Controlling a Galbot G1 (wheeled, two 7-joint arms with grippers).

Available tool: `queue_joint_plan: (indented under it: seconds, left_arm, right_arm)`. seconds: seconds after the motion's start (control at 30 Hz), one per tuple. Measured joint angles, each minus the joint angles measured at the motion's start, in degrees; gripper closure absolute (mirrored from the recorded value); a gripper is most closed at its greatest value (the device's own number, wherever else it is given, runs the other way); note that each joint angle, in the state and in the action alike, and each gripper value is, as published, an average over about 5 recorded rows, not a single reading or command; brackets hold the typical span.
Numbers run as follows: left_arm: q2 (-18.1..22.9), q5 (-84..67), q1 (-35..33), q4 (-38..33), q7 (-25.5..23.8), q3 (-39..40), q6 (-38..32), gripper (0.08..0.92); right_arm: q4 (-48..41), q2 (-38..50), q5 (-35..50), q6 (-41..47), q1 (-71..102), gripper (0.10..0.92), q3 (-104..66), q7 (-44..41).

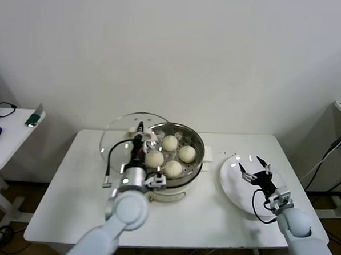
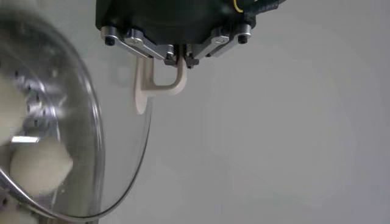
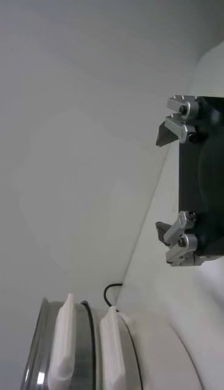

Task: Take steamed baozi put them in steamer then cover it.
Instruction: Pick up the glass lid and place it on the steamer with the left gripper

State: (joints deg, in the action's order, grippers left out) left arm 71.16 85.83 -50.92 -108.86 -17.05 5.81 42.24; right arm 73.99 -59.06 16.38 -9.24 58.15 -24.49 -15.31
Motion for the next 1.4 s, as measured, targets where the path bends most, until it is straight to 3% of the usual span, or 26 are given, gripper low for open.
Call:
queue_joint_plan:
  seconds: [0.27,0.5,1.4]
  left_arm:
    - [7.88,1.95,3.04,6.96,-0.26,2.92,-0.03,0.853]
    - [11.43,2.22,4.32,11.35,-0.09,3.87,-0.03,0.853]
    - [14.16,-0.31,5.72,17.7,2.96,3.77,-0.04,0.853]
  right_arm:
    - [-0.86,-0.04,-0.12,-0.53,0.03,0.203,-1.09,-0.47]
    - [-1.67,-0.31,-0.4,-0.93,-0.33,0.203,-1.46,-0.91]
    - [-2.09,-0.91,-1.6,-1.19,-0.51,0.203,-2.14,-1.37]
